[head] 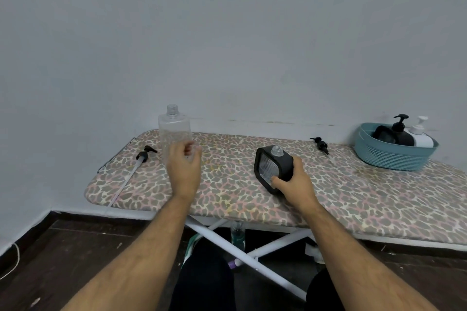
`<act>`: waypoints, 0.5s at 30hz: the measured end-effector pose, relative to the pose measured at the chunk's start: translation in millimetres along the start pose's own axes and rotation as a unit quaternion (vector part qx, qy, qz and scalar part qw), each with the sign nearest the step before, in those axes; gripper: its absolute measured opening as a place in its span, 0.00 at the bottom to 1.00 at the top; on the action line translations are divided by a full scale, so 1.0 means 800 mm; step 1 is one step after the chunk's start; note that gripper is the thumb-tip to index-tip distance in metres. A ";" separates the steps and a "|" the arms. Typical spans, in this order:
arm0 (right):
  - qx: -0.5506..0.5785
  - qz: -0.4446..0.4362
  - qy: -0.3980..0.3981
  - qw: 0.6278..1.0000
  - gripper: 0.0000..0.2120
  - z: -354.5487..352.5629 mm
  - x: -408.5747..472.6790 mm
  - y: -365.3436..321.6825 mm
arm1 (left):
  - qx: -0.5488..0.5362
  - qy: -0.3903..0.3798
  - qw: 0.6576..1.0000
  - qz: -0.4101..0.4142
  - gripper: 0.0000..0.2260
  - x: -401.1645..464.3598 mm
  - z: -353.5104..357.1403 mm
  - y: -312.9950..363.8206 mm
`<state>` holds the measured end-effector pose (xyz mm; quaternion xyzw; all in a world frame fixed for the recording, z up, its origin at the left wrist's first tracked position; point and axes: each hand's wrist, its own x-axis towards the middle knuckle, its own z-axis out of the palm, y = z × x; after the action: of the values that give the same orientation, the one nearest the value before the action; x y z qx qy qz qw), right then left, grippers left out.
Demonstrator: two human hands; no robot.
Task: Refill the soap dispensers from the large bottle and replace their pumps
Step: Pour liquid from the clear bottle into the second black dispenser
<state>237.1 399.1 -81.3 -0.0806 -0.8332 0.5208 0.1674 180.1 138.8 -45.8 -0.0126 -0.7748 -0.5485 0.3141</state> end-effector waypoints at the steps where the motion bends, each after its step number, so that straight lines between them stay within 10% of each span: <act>1: 0.004 0.001 -0.015 1.000 0.29 -0.004 0.002 0.000 | -0.015 -0.034 0.999 -0.006 0.08 -0.009 0.011 0.004; 7: 0.012 -0.002 -0.091 0.996 0.34 -0.031 0.023 -0.002 | -0.069 -0.245 0.966 -0.053 0.23 -0.041 0.082 0.025; 15: -0.035 0.043 -0.221 0.974 0.50 -0.056 0.055 -0.002 | -0.152 -0.326 0.927 -0.107 0.36 -0.051 0.136 0.015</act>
<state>212.5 449.2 -53.2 -0.0045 -0.8630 0.5031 -0.0463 165.8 250.3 -77.9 -0.1554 -0.7387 -0.6555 -0.0216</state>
